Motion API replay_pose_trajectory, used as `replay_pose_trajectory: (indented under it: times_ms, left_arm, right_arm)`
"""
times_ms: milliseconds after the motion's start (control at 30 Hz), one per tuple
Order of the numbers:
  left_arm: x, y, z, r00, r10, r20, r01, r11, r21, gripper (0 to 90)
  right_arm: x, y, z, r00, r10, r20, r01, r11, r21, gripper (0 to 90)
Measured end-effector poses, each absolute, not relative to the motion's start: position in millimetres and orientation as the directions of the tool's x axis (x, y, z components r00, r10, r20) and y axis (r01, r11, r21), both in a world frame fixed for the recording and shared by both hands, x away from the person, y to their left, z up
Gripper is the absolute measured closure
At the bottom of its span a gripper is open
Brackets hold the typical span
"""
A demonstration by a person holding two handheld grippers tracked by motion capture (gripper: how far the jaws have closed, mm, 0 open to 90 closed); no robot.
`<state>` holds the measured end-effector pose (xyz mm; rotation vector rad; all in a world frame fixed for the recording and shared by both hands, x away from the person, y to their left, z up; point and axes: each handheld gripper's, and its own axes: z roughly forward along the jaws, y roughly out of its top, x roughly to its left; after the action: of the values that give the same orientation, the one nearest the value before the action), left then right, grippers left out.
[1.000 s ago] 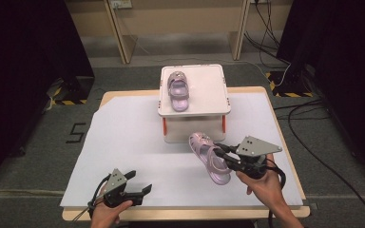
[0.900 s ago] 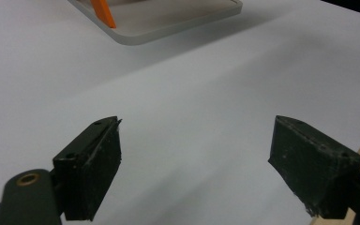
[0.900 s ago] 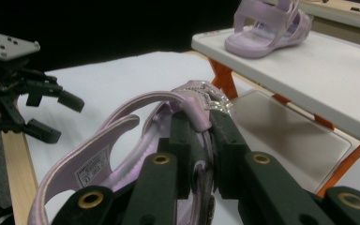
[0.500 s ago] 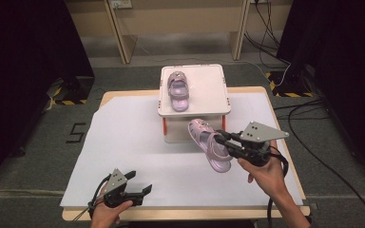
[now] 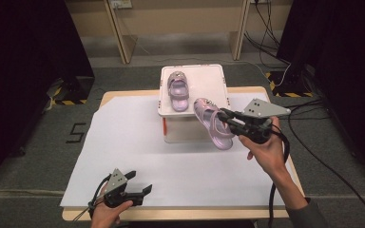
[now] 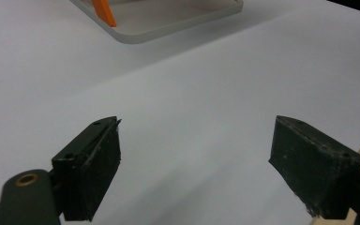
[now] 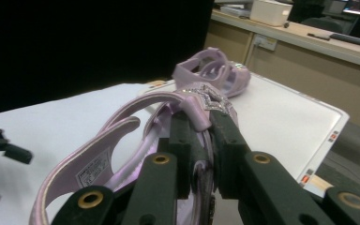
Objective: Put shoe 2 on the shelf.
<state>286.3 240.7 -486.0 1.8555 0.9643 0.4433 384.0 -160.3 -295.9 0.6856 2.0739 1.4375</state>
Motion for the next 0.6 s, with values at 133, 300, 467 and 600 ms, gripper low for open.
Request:
replay_pose_trajectory:
  times_ms: [133,300,467,600]
  left_arm:
    - [286.0,241.2,-486.0,0.621,0.777,-0.102,0.427,-0.227,0.875,16.0]
    - [285.5,240.9,-486.2,0.619,0.778,-0.108,0.429,-0.22,0.876,16.0]
    - [285.1,240.9,-486.2,0.619,0.778,-0.11,0.429,-0.218,0.877,16.0]
    - [284.8,240.8,-486.3,0.618,0.778,-0.114,0.429,-0.213,0.878,16.0]
  right_arm:
    - [399.0,-158.5,-293.5,-0.716,0.684,-0.137,0.115,0.31,0.944,80.9]
    - [418.6,-155.4,-291.6,-0.699,0.701,-0.141,0.121,0.31,0.943,80.9]
    - [437.7,-149.6,-288.4,-0.67,0.724,-0.165,0.122,0.326,0.937,80.9]
    - [454.9,-144.1,-288.6,-0.651,0.74,-0.17,0.129,0.329,0.936,80.9]
